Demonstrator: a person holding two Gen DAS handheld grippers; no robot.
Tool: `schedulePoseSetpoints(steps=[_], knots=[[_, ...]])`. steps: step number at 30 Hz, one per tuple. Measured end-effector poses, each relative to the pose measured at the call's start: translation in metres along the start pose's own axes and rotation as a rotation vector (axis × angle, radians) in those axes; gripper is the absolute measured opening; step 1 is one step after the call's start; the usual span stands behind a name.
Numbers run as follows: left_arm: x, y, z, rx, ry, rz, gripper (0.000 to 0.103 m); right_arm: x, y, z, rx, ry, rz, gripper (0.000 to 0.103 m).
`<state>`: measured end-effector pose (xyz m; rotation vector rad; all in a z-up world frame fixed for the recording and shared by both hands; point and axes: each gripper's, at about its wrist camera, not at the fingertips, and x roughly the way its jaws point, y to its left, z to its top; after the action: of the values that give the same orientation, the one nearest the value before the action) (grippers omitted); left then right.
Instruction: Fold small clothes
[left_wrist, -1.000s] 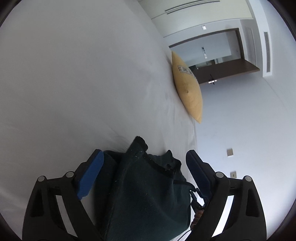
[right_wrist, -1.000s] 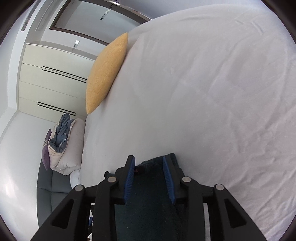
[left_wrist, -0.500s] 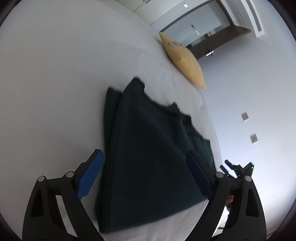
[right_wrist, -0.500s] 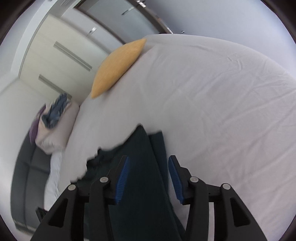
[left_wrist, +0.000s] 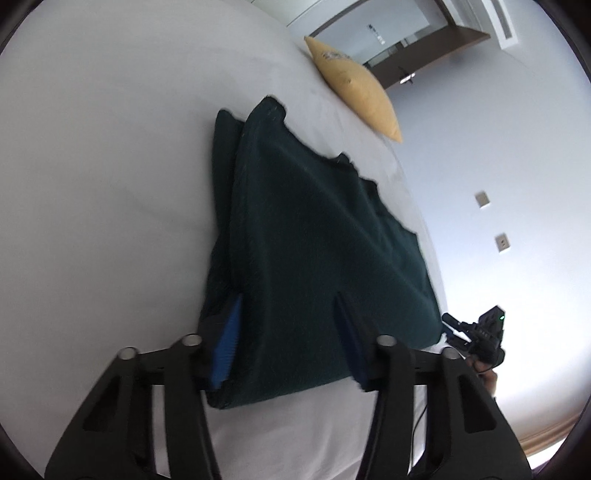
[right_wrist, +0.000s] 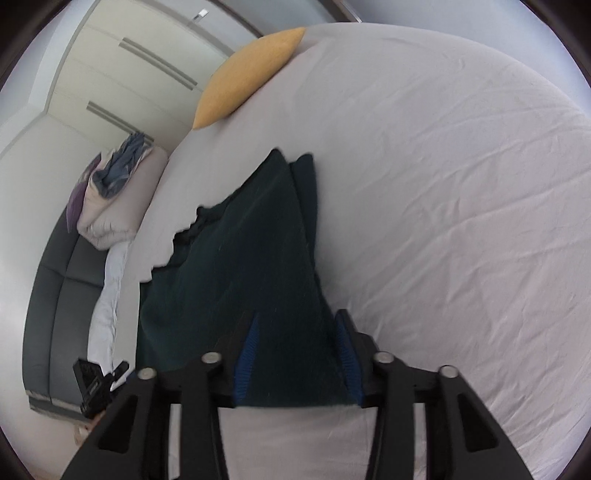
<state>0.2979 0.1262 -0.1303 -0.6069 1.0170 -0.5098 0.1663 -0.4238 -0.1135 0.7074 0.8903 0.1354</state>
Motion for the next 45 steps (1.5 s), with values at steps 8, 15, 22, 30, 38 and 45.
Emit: schedulePoseSetpoints(steps=[8,15,22,30,38,45], knots=[[0.013,0.003,-0.010,0.074,0.033,0.117,0.007,0.005,0.001,-0.011,-0.027,0.021,-0.036,0.008],[0.008,0.008,-0.027,0.115,0.034,0.140,0.006,-0.001,-0.014,-0.025,0.013,-0.001,-0.053,0.005],[0.003,0.024,-0.030,0.045,0.013,0.082,0.008,0.013,-0.029,-0.021,0.065,0.004,-0.020,0.004],[-0.012,0.023,-0.025,0.024,0.031,0.082,0.010,0.002,-0.035,-0.026,0.132,-0.031,0.048,0.010],[-0.050,-0.030,0.002,0.148,-0.098,0.235,0.011,-0.033,0.002,-0.011,0.055,-0.150,-0.027,0.023],[0.023,-0.089,0.038,0.255,-0.073,0.183,0.011,0.025,0.067,0.016,-0.032,-0.051,0.141,0.023]])
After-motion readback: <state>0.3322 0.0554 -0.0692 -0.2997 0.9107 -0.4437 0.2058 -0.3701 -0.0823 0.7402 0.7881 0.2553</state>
